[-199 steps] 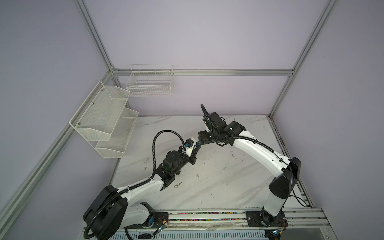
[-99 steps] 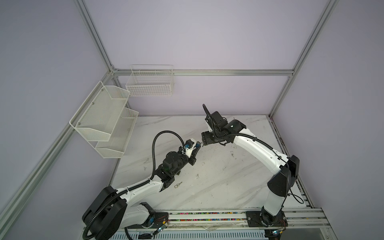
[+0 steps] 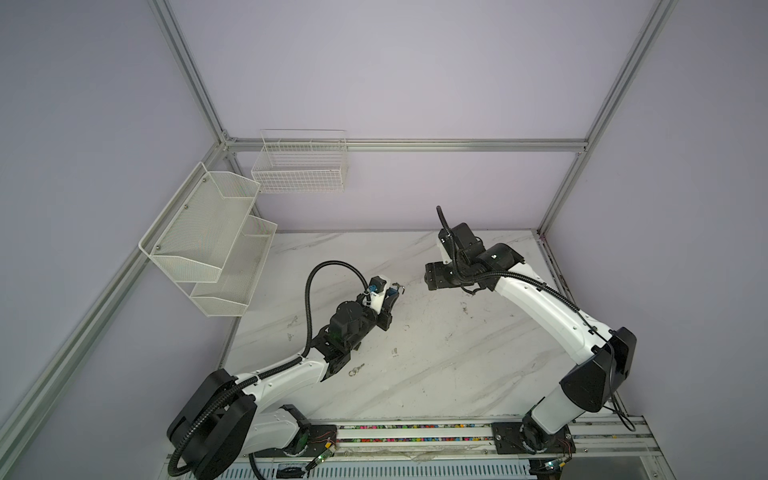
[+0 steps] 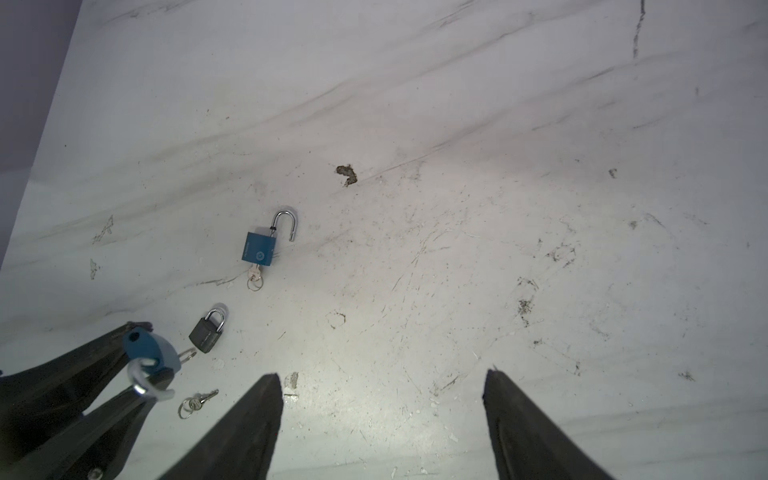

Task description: Unlock with the key

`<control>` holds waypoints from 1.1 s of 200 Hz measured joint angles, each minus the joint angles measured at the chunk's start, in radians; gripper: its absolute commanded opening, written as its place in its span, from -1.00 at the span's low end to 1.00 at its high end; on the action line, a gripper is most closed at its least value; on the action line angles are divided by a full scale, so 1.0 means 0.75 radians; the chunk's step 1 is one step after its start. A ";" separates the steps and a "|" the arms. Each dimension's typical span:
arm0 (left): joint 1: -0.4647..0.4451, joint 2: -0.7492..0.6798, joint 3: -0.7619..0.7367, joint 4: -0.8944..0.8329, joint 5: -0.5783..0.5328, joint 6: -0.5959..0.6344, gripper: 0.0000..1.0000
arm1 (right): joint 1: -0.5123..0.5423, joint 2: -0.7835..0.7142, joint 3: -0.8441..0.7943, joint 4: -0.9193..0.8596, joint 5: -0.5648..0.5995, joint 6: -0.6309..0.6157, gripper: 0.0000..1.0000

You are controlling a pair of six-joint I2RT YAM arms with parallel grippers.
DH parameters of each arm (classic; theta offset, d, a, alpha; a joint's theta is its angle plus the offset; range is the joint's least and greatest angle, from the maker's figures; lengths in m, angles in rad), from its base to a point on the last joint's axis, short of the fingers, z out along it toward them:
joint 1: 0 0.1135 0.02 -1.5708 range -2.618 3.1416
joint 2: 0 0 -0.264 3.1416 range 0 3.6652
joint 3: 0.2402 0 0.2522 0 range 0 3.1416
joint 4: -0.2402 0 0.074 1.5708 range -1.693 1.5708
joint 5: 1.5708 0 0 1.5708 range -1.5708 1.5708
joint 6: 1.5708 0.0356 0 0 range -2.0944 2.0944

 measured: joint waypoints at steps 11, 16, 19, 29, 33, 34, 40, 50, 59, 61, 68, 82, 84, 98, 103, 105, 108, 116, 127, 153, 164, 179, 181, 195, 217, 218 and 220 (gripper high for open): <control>-0.006 0.049 0.074 -0.112 -0.015 -0.104 -1.00 | -0.026 -0.039 -0.073 0.055 -0.001 0.020 0.60; -0.010 0.078 0.116 -0.167 -0.027 -0.152 -1.00 | -0.038 -0.057 -0.113 0.080 -0.002 0.034 0.60; -0.011 0.094 0.141 -0.199 -0.032 -0.182 -1.00 | -0.043 -0.067 -0.134 0.094 -0.004 0.041 0.60; -0.027 0.160 0.243 -0.315 -0.053 -0.278 -1.00 | -0.067 -0.101 -0.219 0.144 -0.013 0.070 0.61; -0.033 0.181 0.278 -0.356 -0.063 -0.308 -1.00 | -0.073 -0.115 -0.254 0.166 -0.020 0.081 0.61; -0.035 0.187 0.285 -0.364 -0.063 -0.316 -1.00 | -0.075 -0.117 -0.260 0.170 -0.021 0.084 0.61; -0.049 0.231 0.351 -0.436 -0.075 -0.365 -1.00 | -0.087 -0.138 -0.313 0.201 -0.029 0.103 0.62; -0.074 0.298 0.446 -0.537 -0.093 -0.441 -1.00 | -0.110 -0.172 -0.395 0.250 -0.041 0.132 0.62; -0.095 0.349 0.514 -0.612 -0.102 -0.499 -1.00 | -0.127 -0.200 -0.459 0.291 -0.052 0.156 0.62; -0.100 0.363 0.531 -0.631 -0.105 -0.514 -1.00 | -0.131 -0.207 -0.474 0.299 -0.055 0.160 0.62; -0.113 0.402 0.572 -0.682 -0.110 -0.555 -1.00 | -0.143 -0.227 -0.514 0.325 -0.059 0.176 0.63; -0.136 0.482 0.645 -0.784 -0.122 -0.631 -1.00 | -0.168 -0.261 -0.585 0.386 -0.066 0.200 0.64; -0.139 0.494 0.657 -0.803 -0.124 -0.640 -1.00 | -0.171 -0.266 -0.594 0.394 -0.067 0.204 0.64; -0.152 0.589 0.732 -0.907 -0.137 -0.702 -1.00 | -0.194 -0.293 -0.657 0.459 -0.082 0.227 0.65; -0.154 0.626 0.762 -0.947 -0.142 -0.723 -1.00 | -0.203 -0.304 -0.680 0.479 -0.088 0.235 0.65; -0.155 0.635 0.770 -0.958 -0.143 -0.728 -1.00 | -0.207 -0.308 -0.690 0.489 -0.091 0.237 0.65; -0.156 0.656 0.786 -0.978 -0.147 -0.736 -1.00 | -0.212 -0.314 -0.703 0.499 -0.095 0.241 0.65; -0.158 0.715 0.836 -1.040 -0.158 -0.763 -1.00 | -0.227 -0.329 -0.737 0.529 -0.110 0.254 0.65; -0.161 0.778 0.894 -1.107 -0.172 -0.792 -1.00 | -0.242 -0.340 -0.775 0.566 -0.128 0.264 0.65; -0.166 0.890 0.992 -1.227 -0.202 -0.844 -1.00 | -0.264 -0.356 -0.848 0.639 -0.160 0.279 0.65; -0.167 0.926 1.029 -1.283 -0.212 -0.867 -1.00 | -0.274 -0.356 -0.872 0.665 -0.178 0.280 0.65; -0.167 0.974 1.078 -1.337 -0.223 -0.887 -1.00 | -0.284 -0.355 -0.893 0.685 -0.205 0.280 0.65; -0.167 0.981 1.084 -1.343 -0.225 -0.890 -1.00 | -0.285 -0.355 -0.895 0.687 -0.210 0.279 0.65; -0.167 1.020 1.127 -1.386 -0.236 -0.909 -1.00 | -0.294 -0.354 -0.900 0.705 -0.230 0.279 0.65; -0.168 1.072 1.189 -1.440 -0.247 -0.937 -1.00 | -0.305 -0.354 -0.907 0.734 -0.257 0.277 0.65; -0.168 1.074 1.193 -1.443 -0.248 -0.939 -1.00 | -0.305 -0.354 -0.907 0.735 -0.258 0.277 0.65; -0.168 1.078 1.197 -1.448 -0.248 -0.942 -1.00 | -0.306 -0.355 -0.908 0.738 -0.260 0.277 0.65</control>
